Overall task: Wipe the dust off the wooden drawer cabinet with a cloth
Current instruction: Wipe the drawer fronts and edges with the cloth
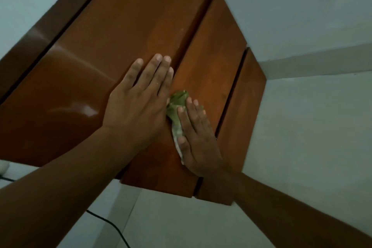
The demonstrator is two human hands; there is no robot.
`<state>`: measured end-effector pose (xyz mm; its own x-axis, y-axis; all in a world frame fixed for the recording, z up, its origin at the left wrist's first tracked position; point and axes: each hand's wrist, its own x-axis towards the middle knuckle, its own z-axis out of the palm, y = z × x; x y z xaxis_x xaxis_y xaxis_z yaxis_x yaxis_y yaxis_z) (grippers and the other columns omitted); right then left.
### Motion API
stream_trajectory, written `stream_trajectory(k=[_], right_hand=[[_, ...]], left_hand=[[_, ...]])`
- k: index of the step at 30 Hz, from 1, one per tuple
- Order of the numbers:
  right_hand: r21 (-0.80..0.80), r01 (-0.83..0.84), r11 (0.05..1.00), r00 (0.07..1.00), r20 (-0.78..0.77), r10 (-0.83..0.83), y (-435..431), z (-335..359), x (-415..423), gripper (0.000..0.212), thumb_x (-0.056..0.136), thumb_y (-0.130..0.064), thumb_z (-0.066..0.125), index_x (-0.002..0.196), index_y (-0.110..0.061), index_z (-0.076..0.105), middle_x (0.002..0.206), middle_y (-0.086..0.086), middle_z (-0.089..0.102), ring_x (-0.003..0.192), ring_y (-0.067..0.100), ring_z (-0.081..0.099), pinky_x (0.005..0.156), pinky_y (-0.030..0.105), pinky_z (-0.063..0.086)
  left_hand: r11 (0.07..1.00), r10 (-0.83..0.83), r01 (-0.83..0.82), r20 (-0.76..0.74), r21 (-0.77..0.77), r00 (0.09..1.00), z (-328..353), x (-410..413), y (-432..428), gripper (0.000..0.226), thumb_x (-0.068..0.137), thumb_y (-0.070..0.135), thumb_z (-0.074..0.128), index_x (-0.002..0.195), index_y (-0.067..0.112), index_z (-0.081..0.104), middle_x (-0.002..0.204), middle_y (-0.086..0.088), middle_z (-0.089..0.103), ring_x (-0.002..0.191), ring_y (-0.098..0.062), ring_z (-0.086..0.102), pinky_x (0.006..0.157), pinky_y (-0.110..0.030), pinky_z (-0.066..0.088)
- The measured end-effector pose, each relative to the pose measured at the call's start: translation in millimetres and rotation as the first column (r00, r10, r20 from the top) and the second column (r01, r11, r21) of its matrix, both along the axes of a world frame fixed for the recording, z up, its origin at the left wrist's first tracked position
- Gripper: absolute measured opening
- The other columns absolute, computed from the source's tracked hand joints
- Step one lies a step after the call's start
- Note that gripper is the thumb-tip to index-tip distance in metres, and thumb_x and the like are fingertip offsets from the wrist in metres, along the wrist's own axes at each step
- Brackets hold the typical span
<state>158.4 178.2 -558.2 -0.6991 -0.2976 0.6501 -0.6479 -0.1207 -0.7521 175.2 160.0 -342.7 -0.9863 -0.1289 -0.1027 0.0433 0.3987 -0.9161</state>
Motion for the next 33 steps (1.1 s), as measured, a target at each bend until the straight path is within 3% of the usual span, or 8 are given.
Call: stream_trajectory(k=[5,8,11,13,16,19,26,33], right_hand=[[-0.026,0.073,0.997,0.978,0.198,-0.067,-10.2,-6.1,-92.7,0.057,0.107,-0.028,0.026,0.159,-0.010,0.013,0.168,0.009,0.005,0.156,0.023,0.001,0.125,0.053,0.012],[0.001,0.140,0.990,0.919,0.372,-0.130,-11.1,-15.8,-149.0,0.053,0.107,-0.026,0.026,0.158,-0.012,0.020,0.165,0.010,0.021,0.154,0.023,0.018,0.124,0.047,0.022],[0.045,0.298,0.954,0.760,0.594,-0.265,3.4,-23.2,-174.8,0.048,0.094,-0.021,0.032,0.136,-0.016,0.055,0.121,0.006,0.065,0.111,0.024,0.061,0.094,0.041,0.054],[0.017,0.400,0.916,0.666,0.681,-0.304,17.8,-25.3,-142.6,0.038,0.098,-0.023,0.036,0.129,-0.022,0.058,0.105,-0.004,0.063,0.098,0.011,0.061,0.086,0.024,0.052],[-0.065,0.285,0.956,0.805,0.559,-0.201,23.4,-23.5,-32.5,0.042,0.104,-0.026,0.037,0.144,-0.020,0.047,0.133,-0.002,0.057,0.122,0.010,0.054,0.103,0.031,0.046],[-0.009,0.078,0.997,0.954,0.291,-0.072,4.5,-28.7,35.3,0.056,0.102,-0.027,0.033,0.157,-0.016,0.024,0.165,0.002,0.024,0.152,0.023,0.023,0.123,0.046,0.022],[0.017,0.155,0.988,0.918,0.368,-0.150,-11.0,-23.5,-83.8,0.058,0.105,-0.026,0.023,0.159,-0.008,0.012,0.168,0.008,0.006,0.156,0.021,0.001,0.126,0.049,0.007],[0.059,0.193,0.979,0.858,0.474,-0.198,-15.3,-31.3,-234.9,0.056,0.106,-0.020,0.029,0.158,-0.008,0.017,0.165,0.012,0.020,0.154,0.024,0.019,0.126,0.041,0.017]], left_hand=[[0.999,-0.053,0.053,0.010,0.003,0.999,-8.2,-28.0,-6.2,0.067,0.102,0.038,-0.005,0.154,-0.001,-0.020,0.164,-0.020,-0.025,0.153,-0.031,-0.022,0.125,-0.049,-0.002],[0.997,-0.065,0.065,0.011,0.036,0.998,-15.7,-31.2,-5.7,0.067,0.102,0.037,-0.003,0.153,-0.002,-0.021,0.164,-0.021,-0.026,0.153,-0.031,-0.023,0.125,-0.049,-0.002],[0.997,-0.073,0.071,0.041,0.044,0.997,-21.3,-34.3,-4.5,0.064,0.103,0.034,-0.006,0.152,-0.002,-0.025,0.161,-0.021,-0.031,0.151,-0.033,-0.027,0.125,-0.050,-0.005],[0.995,-0.083,0.080,0.043,0.053,0.996,-29.1,-39.8,-4.7,0.062,0.103,0.032,-0.007,0.153,-0.002,-0.023,0.162,-0.022,-0.030,0.152,-0.034,-0.025,0.125,-0.050,-0.005],[0.993,-0.099,0.097,0.034,0.068,0.994,-41.3,-47.1,-7.0,0.066,0.102,0.035,-0.006,0.156,-0.001,-0.015,0.164,-0.022,-0.022,0.153,-0.036,-0.021,0.125,-0.050,-0.006],[0.990,-0.113,0.110,0.027,0.091,0.993,-44.6,-48.8,-9.6,0.066,0.102,0.036,-0.006,0.156,-0.002,-0.015,0.165,-0.022,-0.020,0.154,-0.035,-0.018,0.125,-0.050,-0.004],[0.986,-0.124,0.123,0.007,0.111,0.992,-44.6,-47.7,-10.1,0.065,0.102,0.034,-0.004,0.156,-0.002,-0.013,0.165,-0.023,-0.018,0.154,-0.035,-0.017,0.125,-0.051,-0.002],[0.977,-0.148,0.147,-0.010,0.154,0.989,-47.0,-53.0,-10.7,0.065,0.103,0.033,0.009,0.158,-0.001,0.002,0.168,-0.021,-0.004,0.156,-0.033,-0.006,0.126,-0.051,0.003]])
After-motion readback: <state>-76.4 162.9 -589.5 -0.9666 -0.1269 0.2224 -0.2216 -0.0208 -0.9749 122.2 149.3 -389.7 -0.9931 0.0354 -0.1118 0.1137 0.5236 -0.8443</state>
